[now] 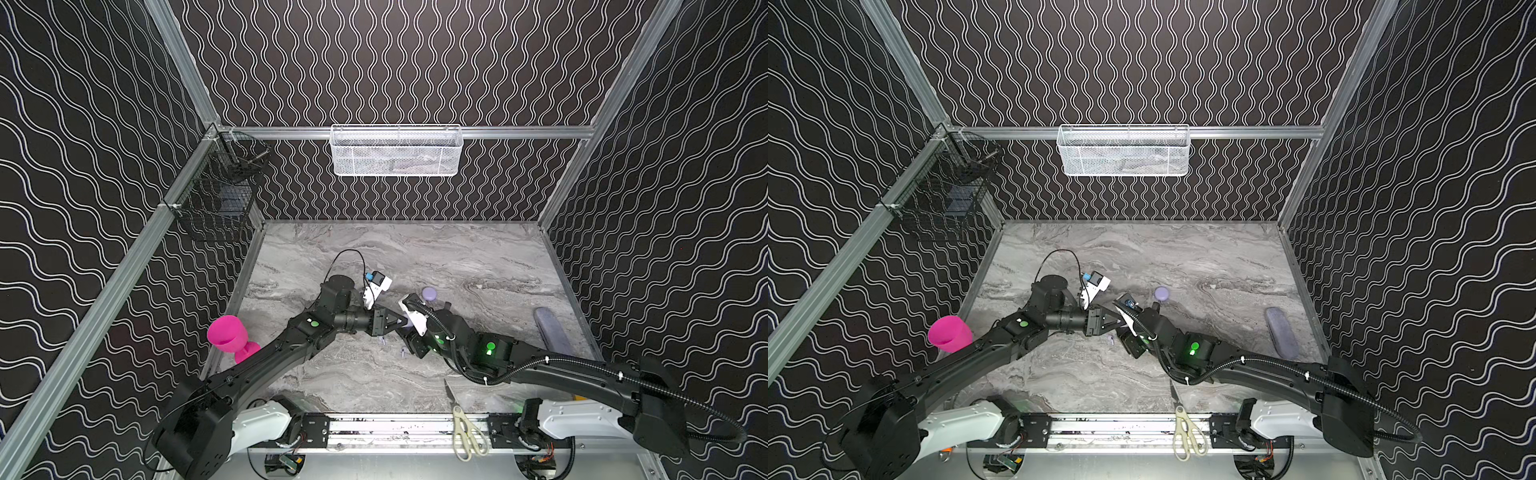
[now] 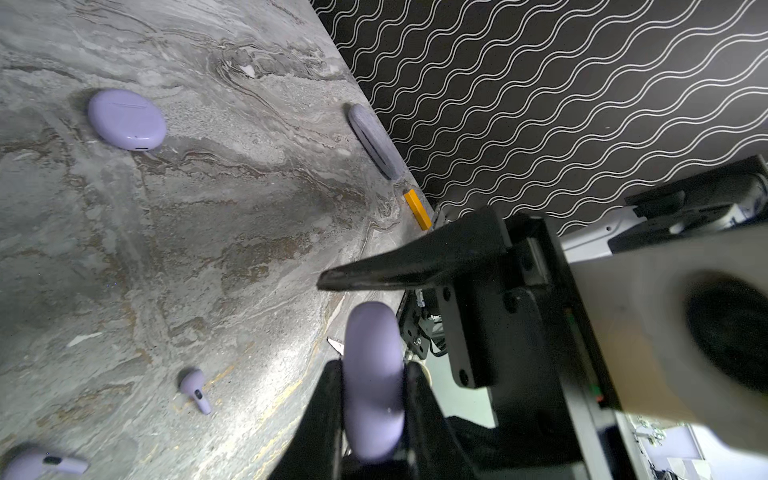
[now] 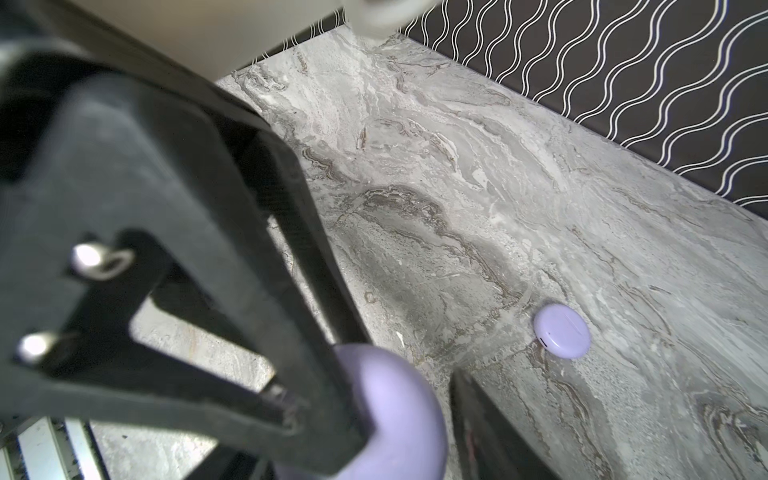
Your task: Insert the wireless bluetooth earbuds into the charging case
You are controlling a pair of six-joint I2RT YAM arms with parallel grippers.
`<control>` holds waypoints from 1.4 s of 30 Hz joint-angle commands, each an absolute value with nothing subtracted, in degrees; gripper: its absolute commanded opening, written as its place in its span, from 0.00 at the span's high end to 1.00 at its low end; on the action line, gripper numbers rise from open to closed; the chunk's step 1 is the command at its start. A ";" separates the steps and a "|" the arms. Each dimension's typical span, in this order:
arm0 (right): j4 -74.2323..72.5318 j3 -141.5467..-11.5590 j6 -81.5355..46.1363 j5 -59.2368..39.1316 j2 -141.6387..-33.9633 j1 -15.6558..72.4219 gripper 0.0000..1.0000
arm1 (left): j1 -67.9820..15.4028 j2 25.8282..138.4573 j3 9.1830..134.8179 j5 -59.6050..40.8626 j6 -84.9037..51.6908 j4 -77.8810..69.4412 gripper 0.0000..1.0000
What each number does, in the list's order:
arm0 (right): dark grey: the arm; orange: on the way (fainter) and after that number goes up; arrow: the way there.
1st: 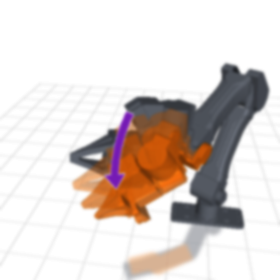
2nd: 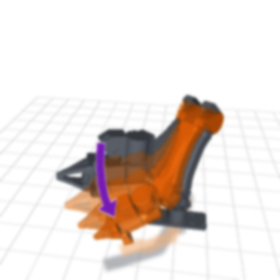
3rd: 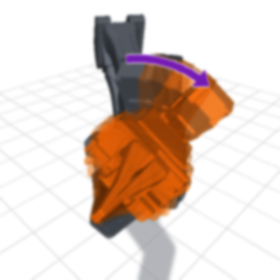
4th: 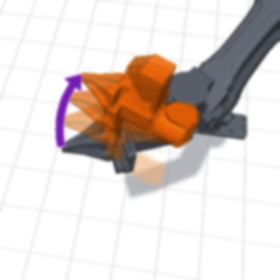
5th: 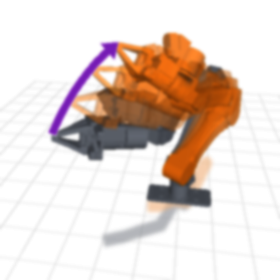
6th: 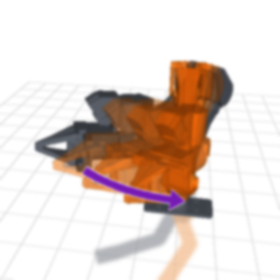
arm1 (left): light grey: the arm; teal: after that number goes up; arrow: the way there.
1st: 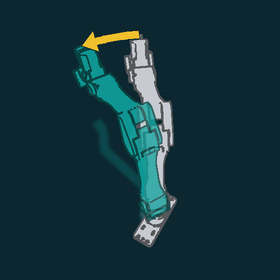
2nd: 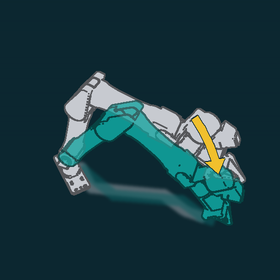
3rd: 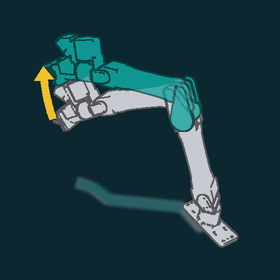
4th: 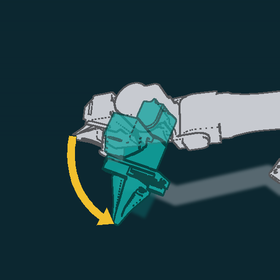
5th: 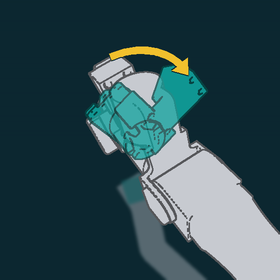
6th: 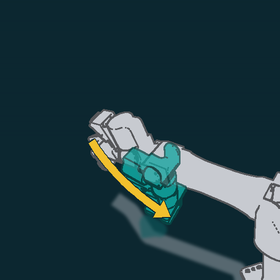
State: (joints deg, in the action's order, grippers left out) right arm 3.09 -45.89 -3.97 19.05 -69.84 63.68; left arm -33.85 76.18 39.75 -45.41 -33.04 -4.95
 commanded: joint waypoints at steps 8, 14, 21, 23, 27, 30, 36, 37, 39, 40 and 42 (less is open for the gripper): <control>5.88 -46.09 -9.31 17.47 -64.07 63.54 0.32 | -32.24 77.21 42.05 -49.19 -30.41 -1.91 0.86; 10.41 -45.97 -13.99 12.10 -60.57 63.54 0.31 | -31.13 77.68 42.88 -49.50 -29.89 -1.33 0.86; 13.56 -45.92 -18.62 8.73 -58.32 59.38 0.35 | -31.03 78.13 43.85 -49.37 -28.78 0.25 0.86; 12.41 -44.83 -19.88 4.23 -56.71 55.28 0.39 | -31.03 77.92 43.94 -49.30 -28.56 0.69 0.86; 9.37 -42.62 -21.90 -7.03 -54.03 46.18 0.41 | -31.03 77.41 43.96 -49.71 -27.99 1.50 0.86; 6.75 -41.56 -23.11 -16.08 -53.95 41.15 0.43 | -31.03 77.42 44.20 -50.43 -27.69 1.84 0.86; -2.93 -37.35 -27.06 -33.65 -54.62 33.90 0.50 | -31.03 77.65 43.52 -52.38 -28.44 -0.31 0.86; -4.44 -36.74 -27.71 -36.07 -54.82 32.90 0.52 | -31.03 77.65 43.39 -52.85 -28.72 -0.98 0.87; -7.19 -35.92 -28.95 -39.86 -55.40 31.57 0.53 | -31.07 77.56 43.36 -53.70 -29.17 -1.79 0.86; -8.37 -35.67 -29.47 -41.58 -55.73 31.09 0.54 | -31.03 77.53 43.49 -54.05 -29.25 -2.07 0.87; -10.44 -35.29 -30.34 -44.89 -56.76 30.46 0.55 | -31.03 77.52 43.60 -54.62 -29.14 -2.11 0.86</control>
State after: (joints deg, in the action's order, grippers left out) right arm -3.05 -35.70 -27.94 -35.75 -56.01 31.20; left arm -31.14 77.47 43.42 -52.47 -29.26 0.95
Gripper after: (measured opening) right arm 0.454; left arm 0.230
